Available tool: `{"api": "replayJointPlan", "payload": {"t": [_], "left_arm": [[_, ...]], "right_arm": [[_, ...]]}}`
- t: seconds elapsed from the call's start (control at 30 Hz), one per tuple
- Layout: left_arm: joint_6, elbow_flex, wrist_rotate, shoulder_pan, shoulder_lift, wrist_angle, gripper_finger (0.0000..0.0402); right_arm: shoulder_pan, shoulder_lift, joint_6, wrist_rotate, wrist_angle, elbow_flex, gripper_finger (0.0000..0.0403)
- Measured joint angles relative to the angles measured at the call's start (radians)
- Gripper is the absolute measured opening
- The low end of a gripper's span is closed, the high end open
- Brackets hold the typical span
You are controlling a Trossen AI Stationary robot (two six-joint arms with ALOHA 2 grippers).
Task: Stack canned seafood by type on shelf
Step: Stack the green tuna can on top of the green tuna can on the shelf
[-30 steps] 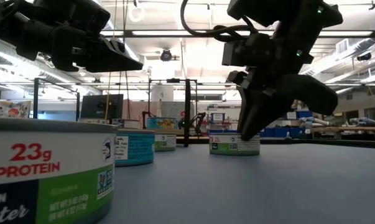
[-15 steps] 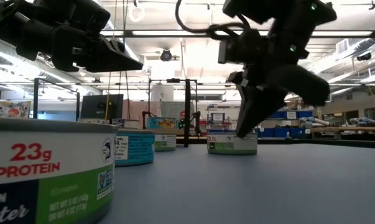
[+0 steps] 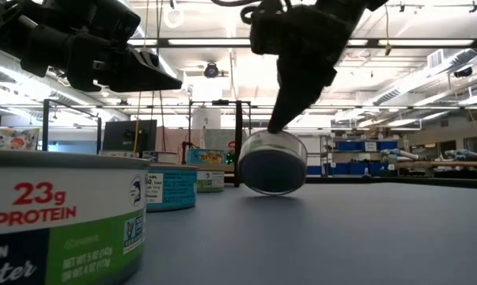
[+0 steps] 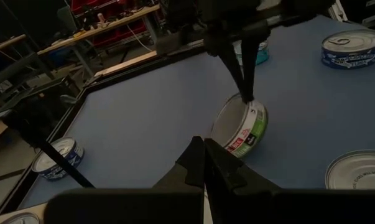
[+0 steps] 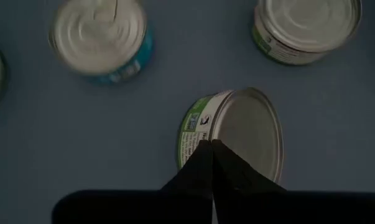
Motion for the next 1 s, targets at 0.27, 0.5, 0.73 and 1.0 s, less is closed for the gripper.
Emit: {"api": "replayJointPlan", "payload": {"t": [0.27,0.5,0.73,1.0], "left_arm": [[0.0,0.0,0.067,-0.003,0.0,-0.002,0.0005],[0.0,0.0,0.089,-0.003,0.0,-0.005,0.002],[0.0,0.0,0.089,-0.003,0.0,-0.007,0.0021],[0.0,0.001,0.089,-0.003,0.0,-0.024,0.0021]], "right_arm": [[-0.095,-0.002,0.186,-0.177,0.013,0.002,0.0002],[-0.151,-0.002,0.23,-0.397,0.121,0.002,0.0001],[-0.162,0.004,0.266,-0.472,0.133,0.002,0.0001],[-0.171,0.042,0.304,-0.549,0.172,0.001,0.0]]}}
